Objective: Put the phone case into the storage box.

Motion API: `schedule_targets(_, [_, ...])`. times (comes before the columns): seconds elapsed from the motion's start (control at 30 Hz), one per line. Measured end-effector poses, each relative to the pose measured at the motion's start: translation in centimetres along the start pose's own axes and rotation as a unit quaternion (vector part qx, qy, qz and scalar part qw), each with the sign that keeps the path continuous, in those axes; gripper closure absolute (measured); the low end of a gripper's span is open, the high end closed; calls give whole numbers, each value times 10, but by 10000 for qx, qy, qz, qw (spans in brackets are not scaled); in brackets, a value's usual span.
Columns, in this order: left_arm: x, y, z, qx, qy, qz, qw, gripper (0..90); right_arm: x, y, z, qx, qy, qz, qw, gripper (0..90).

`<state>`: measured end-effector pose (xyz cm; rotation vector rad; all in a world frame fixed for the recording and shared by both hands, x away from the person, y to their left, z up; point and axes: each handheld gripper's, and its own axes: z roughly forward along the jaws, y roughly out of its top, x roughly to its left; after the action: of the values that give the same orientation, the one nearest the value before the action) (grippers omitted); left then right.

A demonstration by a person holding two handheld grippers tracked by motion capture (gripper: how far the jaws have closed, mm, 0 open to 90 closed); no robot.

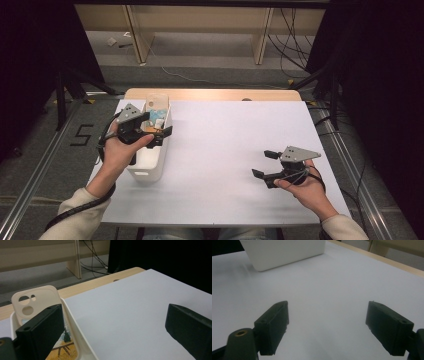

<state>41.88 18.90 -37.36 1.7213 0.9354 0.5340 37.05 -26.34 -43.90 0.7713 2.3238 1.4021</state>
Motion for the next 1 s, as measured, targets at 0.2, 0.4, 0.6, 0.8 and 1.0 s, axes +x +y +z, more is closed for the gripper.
schedule_targets(0.2, [-5,-6,-7,-124,-133,88,9998,19,0,0,0,-1,-2,4,10000,195])
schedule_targets(0.4, [-11,-14,-13,-236,-290,160,9992,21,0,0,0,-5,2,0,10000,196])
schedule_targets(0.6, [-19,-20,-19,-346,-400,259,9983,21,0,0,0,-10,1,8,10000,195])
schedule_targets(0.8, [-26,-26,-23,-349,-550,329,9973,19,-1,0,1,-16,-12,8,10000,196])
schedule_targets(1.0, [-30,-34,-24,-240,-644,485,9965,16,0,0,1,-4,2,7,10000,196])
